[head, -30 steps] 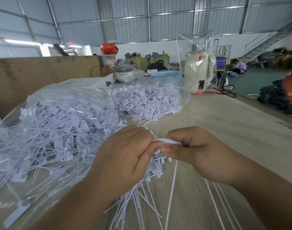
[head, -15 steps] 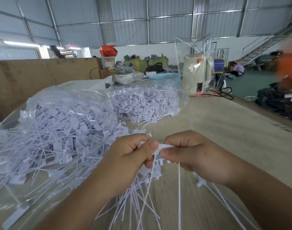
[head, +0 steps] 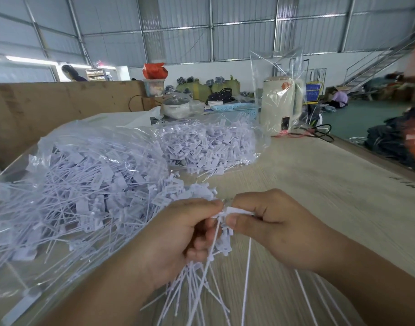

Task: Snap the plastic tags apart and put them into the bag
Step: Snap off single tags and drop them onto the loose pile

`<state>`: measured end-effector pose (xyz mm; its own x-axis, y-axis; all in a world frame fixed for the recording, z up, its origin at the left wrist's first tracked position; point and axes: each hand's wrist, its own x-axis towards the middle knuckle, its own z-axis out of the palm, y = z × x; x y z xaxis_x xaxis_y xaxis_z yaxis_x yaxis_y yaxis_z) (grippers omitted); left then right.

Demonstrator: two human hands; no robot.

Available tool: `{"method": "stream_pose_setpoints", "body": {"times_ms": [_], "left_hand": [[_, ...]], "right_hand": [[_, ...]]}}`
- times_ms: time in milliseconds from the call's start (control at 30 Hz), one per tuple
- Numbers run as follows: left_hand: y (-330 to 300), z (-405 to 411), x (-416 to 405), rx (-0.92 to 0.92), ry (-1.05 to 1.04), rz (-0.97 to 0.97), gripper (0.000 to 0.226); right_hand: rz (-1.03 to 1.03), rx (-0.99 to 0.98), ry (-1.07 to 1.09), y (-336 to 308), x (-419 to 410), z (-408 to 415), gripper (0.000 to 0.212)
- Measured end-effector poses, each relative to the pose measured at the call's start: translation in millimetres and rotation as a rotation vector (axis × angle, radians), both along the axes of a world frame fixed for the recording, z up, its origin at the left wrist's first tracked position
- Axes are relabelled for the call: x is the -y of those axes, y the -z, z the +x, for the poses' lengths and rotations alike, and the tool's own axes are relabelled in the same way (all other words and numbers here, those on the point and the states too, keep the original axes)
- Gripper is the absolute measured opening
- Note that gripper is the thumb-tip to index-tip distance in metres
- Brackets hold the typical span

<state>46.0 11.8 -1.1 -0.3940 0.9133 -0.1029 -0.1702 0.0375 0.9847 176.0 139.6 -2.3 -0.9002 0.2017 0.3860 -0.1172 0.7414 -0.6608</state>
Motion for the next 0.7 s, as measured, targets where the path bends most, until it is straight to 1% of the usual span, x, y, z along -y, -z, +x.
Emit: {"method": "stream_pose_setpoints", "body": {"times_ms": [67, 133, 200, 267, 333, 400, 500, 600, 633, 667, 700], "left_hand": [[-1.1, -2.0, 1.1, -0.081, -0.01, -0.004, 0.03], [-2.7, -3.4, 1.6, -0.151, -0.026, 0.016, 0.031], [-4.2, -4.6, 2.9, -0.181, -0.032, 0.042, 0.031], [-5.4, -4.9, 4.2, -0.209, -0.029, 0.066, 0.032], [-5.8, -4.5, 3.9, -0.219, -0.041, 0.089, 0.032], [-5.8, -2.9, 3.1, -0.217, -0.07, 0.112, 0.032], [-5.4, -0.3, 1.2, -0.215, -0.121, 0.114, 0.032], [-4.4, 1.7, -0.4, -0.072, -0.142, 0.078, 0.029], [-5.2, 2.0, -0.2, -0.05, -0.138, 0.073, 0.029], [-4.5, 1.7, 0.1, -0.101, -0.147, 0.069, 0.03], [-2.9, 1.1, 0.8, -0.229, -0.168, 0.061, 0.034]], "right_hand": [[0.0, -0.007, -0.006, 0.2, -1.0, -0.2, 0.04], [-0.008, -0.021, -0.021, 1.1, -1.9, 0.6, 0.033], [-0.057, -0.055, -0.044, 1.1, -1.5, 0.8, 0.027], [-0.137, -0.078, -0.063, 1.2, -1.4, -0.2, 0.03], [-0.175, -0.09, -0.064, 1.4, -0.8, -0.6, 0.031], [-0.148, -0.102, -0.039, 1.5, -0.1, -1.0, 0.031], [-0.046, -0.129, 0.02, 1.8, 0.7, -1.5, 0.034], [0.115, -0.126, 0.091, 2.7, 1.5, -2.5, 0.039], [0.139, -0.117, 0.1, 3.2, 1.0, -2.7, 0.04], [0.12, -0.106, 0.092, 3.5, 0.5, -2.8, 0.041], [0.06, -0.092, 0.061, 3.6, -0.5, -2.7, 0.04]]}}
